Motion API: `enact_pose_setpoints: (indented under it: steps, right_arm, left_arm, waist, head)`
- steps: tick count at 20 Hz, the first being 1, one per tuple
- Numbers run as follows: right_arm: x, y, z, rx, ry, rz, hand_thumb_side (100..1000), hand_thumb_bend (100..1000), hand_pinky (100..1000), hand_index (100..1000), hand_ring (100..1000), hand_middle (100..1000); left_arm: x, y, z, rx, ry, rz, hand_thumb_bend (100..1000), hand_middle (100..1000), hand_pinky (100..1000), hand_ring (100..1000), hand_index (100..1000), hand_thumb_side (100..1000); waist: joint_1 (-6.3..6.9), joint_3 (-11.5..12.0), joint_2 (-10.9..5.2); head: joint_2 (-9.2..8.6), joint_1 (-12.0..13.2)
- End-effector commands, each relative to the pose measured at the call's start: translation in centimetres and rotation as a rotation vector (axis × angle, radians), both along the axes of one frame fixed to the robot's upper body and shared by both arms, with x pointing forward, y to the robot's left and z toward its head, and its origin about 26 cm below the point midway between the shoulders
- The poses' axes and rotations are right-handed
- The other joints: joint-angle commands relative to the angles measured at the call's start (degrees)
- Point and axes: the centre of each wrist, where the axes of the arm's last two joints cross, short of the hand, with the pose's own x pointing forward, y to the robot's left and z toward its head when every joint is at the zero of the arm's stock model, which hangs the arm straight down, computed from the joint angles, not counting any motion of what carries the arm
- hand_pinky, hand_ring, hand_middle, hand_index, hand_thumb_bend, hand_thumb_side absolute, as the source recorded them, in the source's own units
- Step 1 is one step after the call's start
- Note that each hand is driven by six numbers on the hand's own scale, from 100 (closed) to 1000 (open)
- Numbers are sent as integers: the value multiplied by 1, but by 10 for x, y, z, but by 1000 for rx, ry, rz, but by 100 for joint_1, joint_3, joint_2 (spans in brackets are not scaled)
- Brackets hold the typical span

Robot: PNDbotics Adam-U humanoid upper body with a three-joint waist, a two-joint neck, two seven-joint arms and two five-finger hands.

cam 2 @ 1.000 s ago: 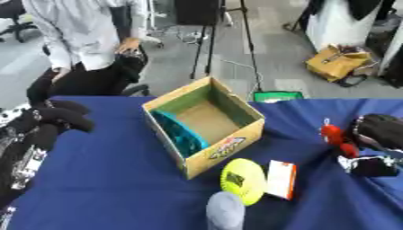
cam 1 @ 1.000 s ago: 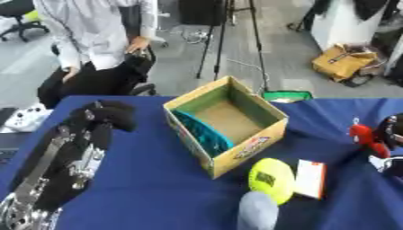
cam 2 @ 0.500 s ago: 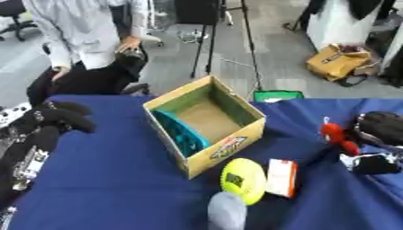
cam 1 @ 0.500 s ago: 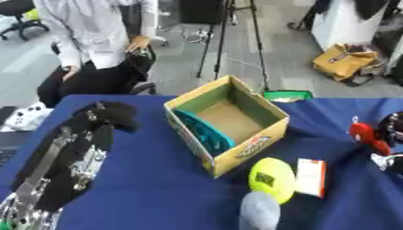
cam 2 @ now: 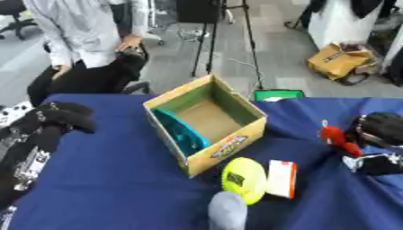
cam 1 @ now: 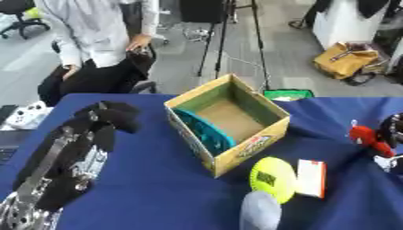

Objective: Pick up objects on the table and place them in the box.

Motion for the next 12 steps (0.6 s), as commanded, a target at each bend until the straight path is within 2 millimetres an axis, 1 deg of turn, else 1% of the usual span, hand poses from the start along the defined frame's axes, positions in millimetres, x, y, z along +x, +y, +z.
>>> enact_pose_setpoints:
  steps: [1, 9, 10, 12]
  right_arm:
    - [-2, -8, 23, -26, -38, -15, 498, 175, 893, 551, 769, 423]
    - [-4, -8, 28, -32, -40, -14, 487, 179, 892, 548, 766, 421]
    - [-4, -7, 28, -32, -41, -14, 484, 175, 887, 527, 760, 403]
    - [-4, -7, 28, -30, -44, -15, 497, 175, 886, 522, 757, 397]
  left_arm:
    - [-1, 1, 8, 21, -31, -2, 100, 735, 693, 693, 759, 585]
    - [-1, 1, 8, 29, -29, -4, 100, 735, 693, 694, 759, 594]
    - [-1, 1, 8, 31, -29, -5, 100, 736, 692, 694, 759, 594]
    - [-1, 1, 8, 34, -28, -7, 100, 736, 692, 695, 759, 593]
  waist:
    - [-33, 6, -68]
    - [-55, -11, -61]
    - [-57, -11, -61]
    - [-59, -11, -59]
  head:
    - [-38, 19]
    - [-50, 22]
    - [-58, 25]
    - [-67, 25]
